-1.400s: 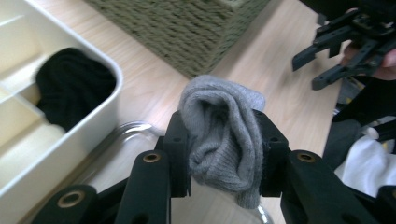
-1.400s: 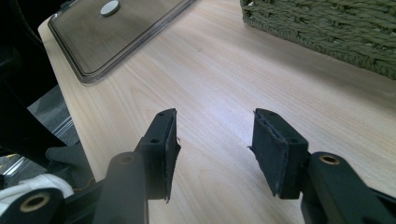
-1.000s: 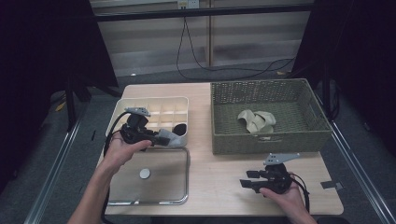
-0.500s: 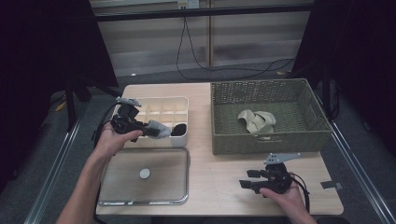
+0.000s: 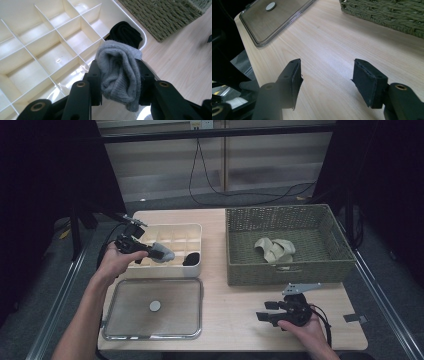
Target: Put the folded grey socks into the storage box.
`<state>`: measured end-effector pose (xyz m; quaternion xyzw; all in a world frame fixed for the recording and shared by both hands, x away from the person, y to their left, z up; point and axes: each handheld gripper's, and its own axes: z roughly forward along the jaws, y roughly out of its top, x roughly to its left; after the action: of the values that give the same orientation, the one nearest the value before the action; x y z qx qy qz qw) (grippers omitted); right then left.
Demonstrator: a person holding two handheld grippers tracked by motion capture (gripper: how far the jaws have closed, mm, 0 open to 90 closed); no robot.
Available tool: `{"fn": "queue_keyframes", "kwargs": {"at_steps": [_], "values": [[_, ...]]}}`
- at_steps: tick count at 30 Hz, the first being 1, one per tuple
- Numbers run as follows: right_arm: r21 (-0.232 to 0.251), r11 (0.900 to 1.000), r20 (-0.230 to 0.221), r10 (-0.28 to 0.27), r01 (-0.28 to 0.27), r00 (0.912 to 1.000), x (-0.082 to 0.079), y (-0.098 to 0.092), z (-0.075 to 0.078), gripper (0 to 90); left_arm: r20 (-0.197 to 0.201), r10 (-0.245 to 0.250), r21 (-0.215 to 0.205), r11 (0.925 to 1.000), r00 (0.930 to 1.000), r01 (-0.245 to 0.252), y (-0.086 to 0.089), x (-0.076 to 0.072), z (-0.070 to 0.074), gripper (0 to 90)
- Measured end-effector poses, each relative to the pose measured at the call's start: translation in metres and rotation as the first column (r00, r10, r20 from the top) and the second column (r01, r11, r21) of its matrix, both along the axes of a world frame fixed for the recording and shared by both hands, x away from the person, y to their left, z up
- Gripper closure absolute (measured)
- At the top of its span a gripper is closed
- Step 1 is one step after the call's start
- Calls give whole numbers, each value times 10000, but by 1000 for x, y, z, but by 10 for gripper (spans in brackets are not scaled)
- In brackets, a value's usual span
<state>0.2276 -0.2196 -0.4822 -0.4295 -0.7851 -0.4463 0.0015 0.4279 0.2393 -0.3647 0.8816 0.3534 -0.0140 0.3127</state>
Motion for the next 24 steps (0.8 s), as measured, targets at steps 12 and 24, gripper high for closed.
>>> {"fn": "queue_keyframes", "kwargs": {"at_steps": [12,24], "values": [[-97,9997,-95,213,-214,9997,1,5,-2,390,-180,-173,1184,9928,9997,193,-24,13,-11,642],[-38,10000,5,56,-56,10000,1,1,0,385,-623,-126,1700,9852,9980,231,-39,30,-30,639]]}}
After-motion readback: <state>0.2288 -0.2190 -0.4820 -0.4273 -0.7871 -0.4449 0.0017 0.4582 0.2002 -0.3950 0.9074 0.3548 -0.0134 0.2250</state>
